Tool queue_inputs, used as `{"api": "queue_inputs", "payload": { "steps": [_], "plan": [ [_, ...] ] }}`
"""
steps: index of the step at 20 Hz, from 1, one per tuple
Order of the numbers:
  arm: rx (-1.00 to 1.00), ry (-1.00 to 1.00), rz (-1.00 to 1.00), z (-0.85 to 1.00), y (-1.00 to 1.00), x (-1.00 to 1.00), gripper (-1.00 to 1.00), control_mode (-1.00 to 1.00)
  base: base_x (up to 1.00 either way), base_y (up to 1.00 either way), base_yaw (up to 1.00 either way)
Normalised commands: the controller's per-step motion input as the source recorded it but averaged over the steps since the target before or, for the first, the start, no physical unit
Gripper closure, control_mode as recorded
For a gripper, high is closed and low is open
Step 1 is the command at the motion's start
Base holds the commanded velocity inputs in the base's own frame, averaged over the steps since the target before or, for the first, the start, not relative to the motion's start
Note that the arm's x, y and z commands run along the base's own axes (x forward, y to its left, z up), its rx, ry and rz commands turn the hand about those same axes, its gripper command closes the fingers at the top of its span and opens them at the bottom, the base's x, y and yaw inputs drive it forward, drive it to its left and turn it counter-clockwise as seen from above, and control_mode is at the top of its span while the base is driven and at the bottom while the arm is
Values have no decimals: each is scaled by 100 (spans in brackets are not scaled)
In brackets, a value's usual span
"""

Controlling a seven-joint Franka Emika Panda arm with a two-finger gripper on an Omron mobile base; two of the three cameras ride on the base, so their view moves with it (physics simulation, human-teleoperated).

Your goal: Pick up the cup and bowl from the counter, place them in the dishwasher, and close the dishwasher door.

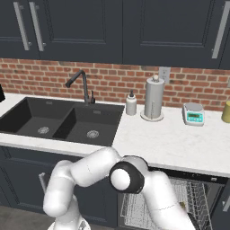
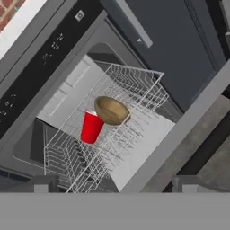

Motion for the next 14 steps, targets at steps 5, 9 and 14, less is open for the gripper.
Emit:
{"api": "queue_inputs", "payload": {
  "steps": [5,9,14],
  "plan": [
    [12,-25,0,-10,0,-20,-100,-100,0,0,0],
    [11,-23,0,-29,0,0,-100,-100,0,0,0],
    [2,-4,4,-26,19,2,-100,-100,0,0,0]
  ]
}}
